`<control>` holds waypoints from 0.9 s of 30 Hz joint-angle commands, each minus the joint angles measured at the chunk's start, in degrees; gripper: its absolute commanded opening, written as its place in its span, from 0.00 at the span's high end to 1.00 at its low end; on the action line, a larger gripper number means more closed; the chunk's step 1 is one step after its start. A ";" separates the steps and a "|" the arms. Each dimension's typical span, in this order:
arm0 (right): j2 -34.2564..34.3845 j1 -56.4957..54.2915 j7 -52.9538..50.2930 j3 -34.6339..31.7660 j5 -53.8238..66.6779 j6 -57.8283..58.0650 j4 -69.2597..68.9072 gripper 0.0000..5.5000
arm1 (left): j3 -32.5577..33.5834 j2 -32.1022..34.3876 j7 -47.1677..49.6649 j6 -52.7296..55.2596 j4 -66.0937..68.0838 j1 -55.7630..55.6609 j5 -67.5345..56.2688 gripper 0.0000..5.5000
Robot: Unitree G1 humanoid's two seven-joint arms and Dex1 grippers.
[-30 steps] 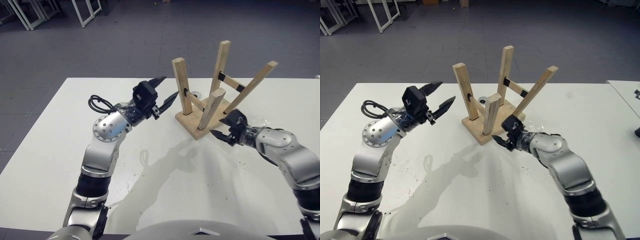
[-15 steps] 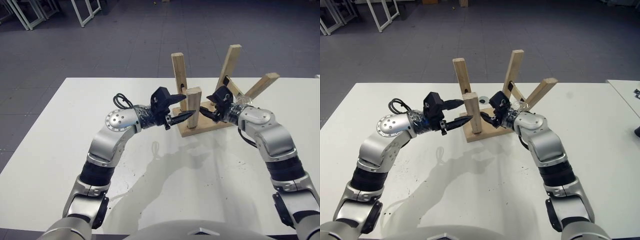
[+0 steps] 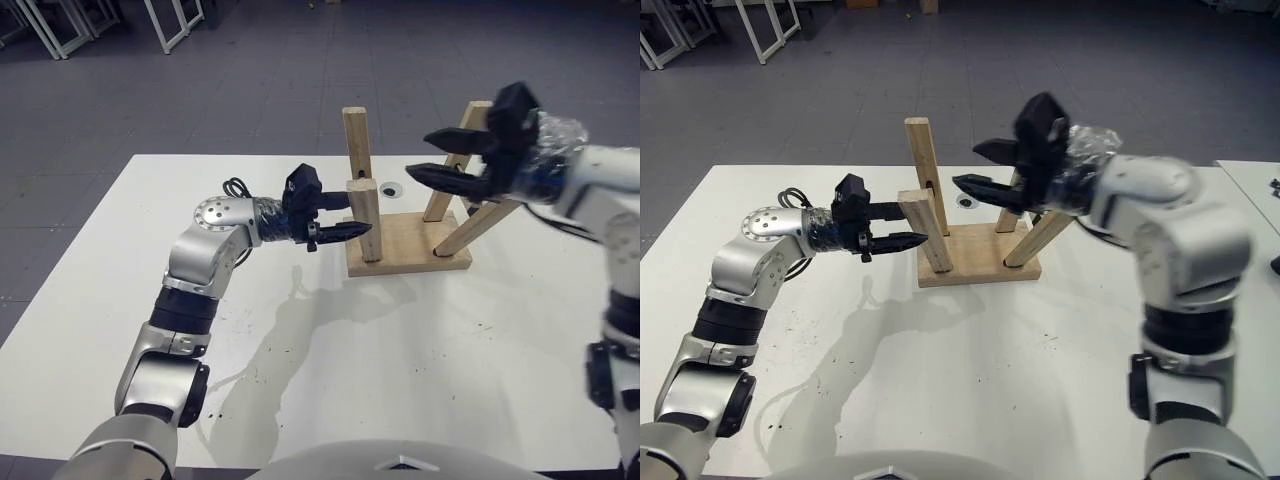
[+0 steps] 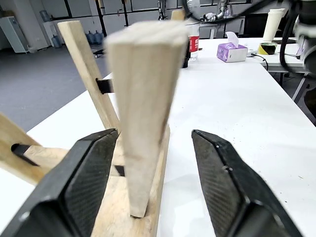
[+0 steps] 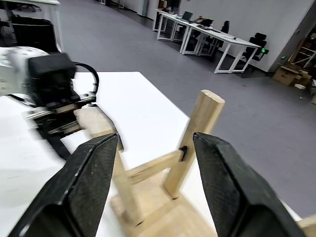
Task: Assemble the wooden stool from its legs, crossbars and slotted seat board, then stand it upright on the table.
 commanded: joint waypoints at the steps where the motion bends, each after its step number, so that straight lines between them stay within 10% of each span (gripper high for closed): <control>1: -9.18 -3.28 14.60 -4.14 1.18 -7.43 18.25 0.49 | 1.74 -0.83 -1.14 -0.50 3.21 -3.42 -0.81 0.55; 16: -10.26 -14.10 39.14 14.12 -13.13 -37.39 64.12 0.49 | -0.40 -1.50 -8.99 -3.46 10.23 -6.81 1.33 0.60; 27: -7.47 -8.69 39.16 23.58 -8.82 -37.92 62.00 0.64 | -0.29 0.12 -17.85 1.19 12.61 -5.44 -1.67 0.77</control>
